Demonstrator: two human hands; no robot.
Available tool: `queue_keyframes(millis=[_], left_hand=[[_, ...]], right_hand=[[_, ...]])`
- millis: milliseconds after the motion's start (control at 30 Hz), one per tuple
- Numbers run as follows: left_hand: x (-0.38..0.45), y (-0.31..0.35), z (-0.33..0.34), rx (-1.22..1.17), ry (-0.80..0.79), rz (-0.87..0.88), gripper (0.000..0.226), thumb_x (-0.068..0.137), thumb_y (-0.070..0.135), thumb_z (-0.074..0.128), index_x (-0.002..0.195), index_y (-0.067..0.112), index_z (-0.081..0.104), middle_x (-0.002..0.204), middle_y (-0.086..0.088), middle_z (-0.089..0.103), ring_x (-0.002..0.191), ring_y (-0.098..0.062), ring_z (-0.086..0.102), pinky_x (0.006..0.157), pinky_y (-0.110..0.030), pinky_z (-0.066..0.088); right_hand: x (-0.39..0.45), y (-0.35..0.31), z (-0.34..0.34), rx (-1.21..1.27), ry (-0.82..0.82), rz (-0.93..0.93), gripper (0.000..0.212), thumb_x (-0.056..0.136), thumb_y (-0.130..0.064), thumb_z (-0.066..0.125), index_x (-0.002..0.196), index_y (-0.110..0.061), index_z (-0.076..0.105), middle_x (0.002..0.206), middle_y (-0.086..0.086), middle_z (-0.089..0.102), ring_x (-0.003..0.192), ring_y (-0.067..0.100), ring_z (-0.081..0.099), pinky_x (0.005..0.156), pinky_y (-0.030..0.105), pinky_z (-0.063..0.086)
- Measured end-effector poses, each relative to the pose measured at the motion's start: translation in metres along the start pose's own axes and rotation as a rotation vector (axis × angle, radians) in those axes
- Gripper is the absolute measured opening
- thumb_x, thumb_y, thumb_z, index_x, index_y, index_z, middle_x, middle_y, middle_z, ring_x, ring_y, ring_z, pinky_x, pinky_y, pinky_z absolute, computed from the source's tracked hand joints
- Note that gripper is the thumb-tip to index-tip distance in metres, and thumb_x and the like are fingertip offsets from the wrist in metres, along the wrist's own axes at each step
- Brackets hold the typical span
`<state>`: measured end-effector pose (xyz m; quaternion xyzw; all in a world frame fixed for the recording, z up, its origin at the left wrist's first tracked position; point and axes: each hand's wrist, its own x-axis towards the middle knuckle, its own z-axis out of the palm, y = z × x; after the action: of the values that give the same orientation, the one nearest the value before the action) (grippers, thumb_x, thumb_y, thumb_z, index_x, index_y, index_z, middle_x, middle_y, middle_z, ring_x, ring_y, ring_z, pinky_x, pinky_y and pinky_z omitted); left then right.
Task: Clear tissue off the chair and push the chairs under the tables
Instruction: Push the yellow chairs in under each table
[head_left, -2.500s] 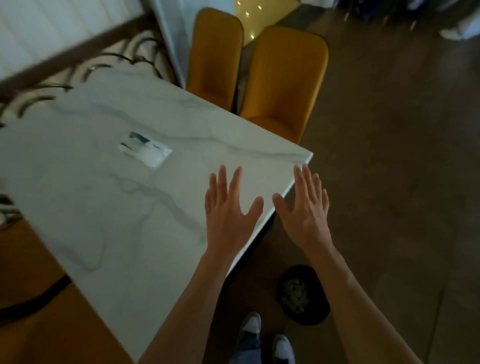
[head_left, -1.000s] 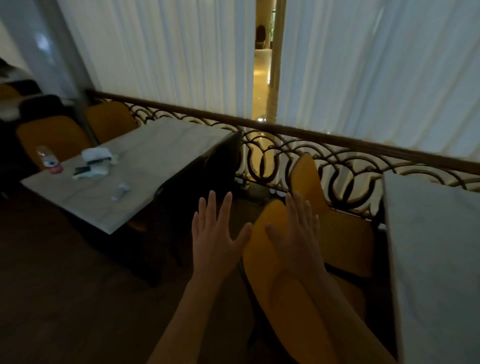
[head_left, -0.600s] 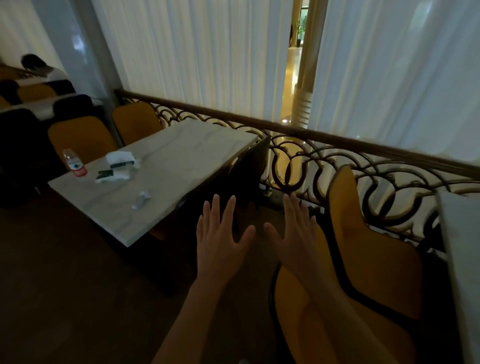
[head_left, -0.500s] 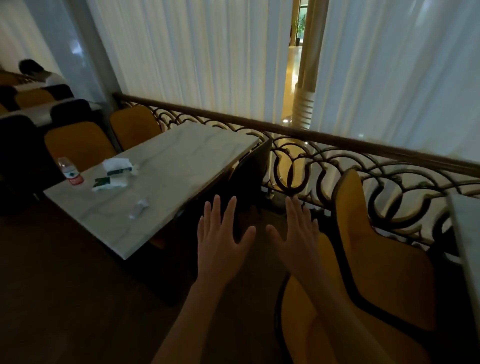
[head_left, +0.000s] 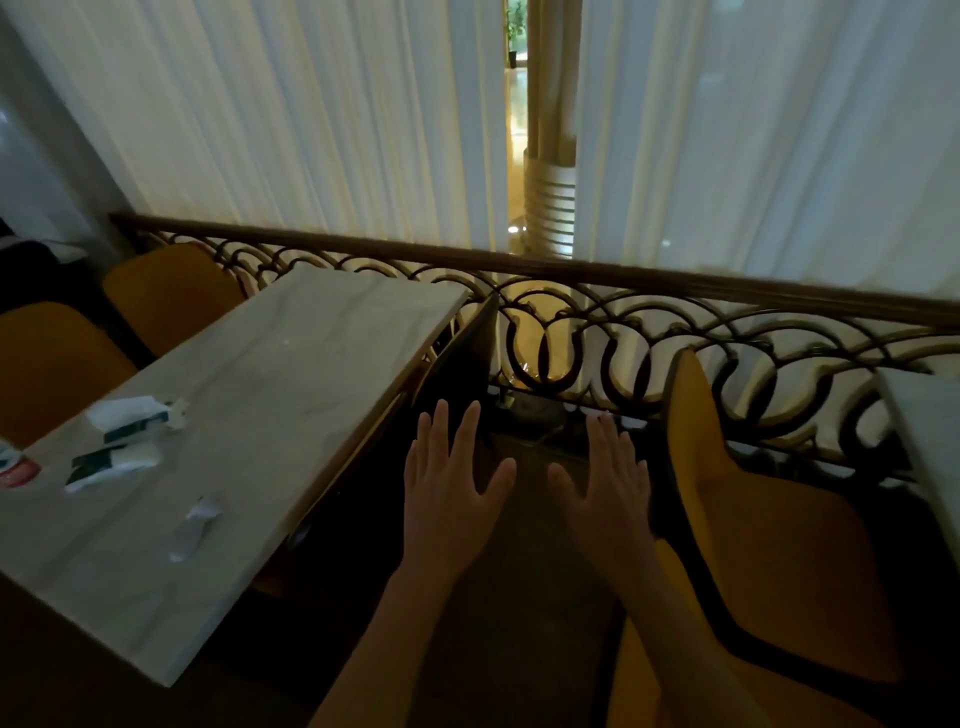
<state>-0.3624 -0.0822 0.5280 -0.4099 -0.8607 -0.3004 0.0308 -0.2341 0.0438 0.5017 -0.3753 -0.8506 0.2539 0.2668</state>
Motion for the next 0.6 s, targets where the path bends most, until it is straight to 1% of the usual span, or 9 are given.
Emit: queue_keyframes(millis=[133, 233, 300, 400, 467, 533, 600], left_hand=[[0.040, -0.003, 0.025, -0.036, -0.045, 0.076, 0.074, 0.089, 0.076, 0.023, 0.150, 0.051, -0.007, 0.163, 0.013, -0.015, 0.151, -0.010, -0.020, 0.119, -0.034, -0.008], [0.074, -0.006, 0.044, -0.054, -0.096, 0.134, 0.075, 0.089, 0.076, 0.023, 0.152, 0.047, -0.006, 0.164, 0.011, -0.016, 0.151, -0.011, -0.020, 0.120, -0.035, -0.007], [0.099, -0.009, 0.055, -0.064, -0.131, 0.184, 0.077, 0.089, 0.075, 0.024, 0.153, 0.045, -0.004, 0.165, 0.008, -0.013, 0.152, -0.012, -0.019, 0.121, -0.036, -0.007], [0.136, -0.013, 0.070, -0.098, -0.177, 0.266, 0.079, 0.089, 0.074, 0.025, 0.157, 0.040, 0.003, 0.169, 0.002, -0.005, 0.153, -0.014, -0.016, 0.121, -0.036, -0.006], [0.158, -0.014, 0.079, -0.128, -0.205, 0.323, 0.079, 0.089, 0.073, 0.027, 0.157, 0.039, 0.005, 0.169, 0.002, -0.003, 0.153, -0.016, -0.013, 0.121, -0.037, -0.003], [0.177, -0.011, 0.087, -0.165, -0.232, 0.384, 0.077, 0.090, 0.072, 0.027, 0.157, 0.040, 0.005, 0.169, 0.001, 0.000, 0.154, -0.016, -0.011, 0.120, -0.037, -0.003], [0.190, -0.003, 0.099, -0.195, -0.264, 0.443, 0.076, 0.092, 0.071, 0.029, 0.157, 0.039, 0.007, 0.169, 0.000, 0.002, 0.154, -0.016, -0.009, 0.120, -0.038, -0.001]], right_hand=[[0.025, 0.017, 0.006, -0.027, 0.027, 0.101, 0.077, 0.097, -0.052, 0.045, 0.156, -0.025, 0.004, 0.166, 0.000, 0.000, 0.148, 0.018, -0.012, 0.116, 0.043, -0.010], [0.045, 0.026, 0.011, -0.056, 0.057, 0.170, 0.077, 0.097, -0.052, 0.045, 0.156, -0.025, 0.005, 0.166, 0.001, -0.001, 0.150, 0.021, -0.010, 0.119, 0.048, -0.005], [0.059, 0.029, 0.014, -0.080, 0.092, 0.208, 0.077, 0.097, -0.052, 0.045, 0.157, -0.024, 0.006, 0.166, 0.001, 0.000, 0.151, 0.022, -0.008, 0.120, 0.049, -0.002], [0.079, 0.027, 0.021, -0.123, 0.148, 0.266, 0.077, 0.097, -0.055, 0.042, 0.157, -0.025, 0.005, 0.165, -0.001, -0.003, 0.151, 0.023, -0.008, 0.120, 0.048, -0.004], [0.091, 0.024, 0.025, -0.141, 0.175, 0.320, 0.076, 0.096, -0.057, 0.039, 0.156, -0.026, 0.003, 0.165, -0.001, -0.004, 0.151, 0.023, -0.009, 0.120, 0.048, -0.004], [0.099, 0.023, 0.027, -0.166, 0.199, 0.367, 0.077, 0.095, -0.061, 0.034, 0.155, -0.029, 0.000, 0.165, -0.002, -0.006, 0.151, 0.023, -0.011, 0.120, 0.048, -0.005], [0.101, 0.027, 0.026, -0.191, 0.231, 0.422, 0.080, 0.089, -0.069, 0.024, 0.155, -0.032, -0.004, 0.165, -0.003, -0.009, 0.150, 0.021, -0.013, 0.119, 0.047, -0.007]])
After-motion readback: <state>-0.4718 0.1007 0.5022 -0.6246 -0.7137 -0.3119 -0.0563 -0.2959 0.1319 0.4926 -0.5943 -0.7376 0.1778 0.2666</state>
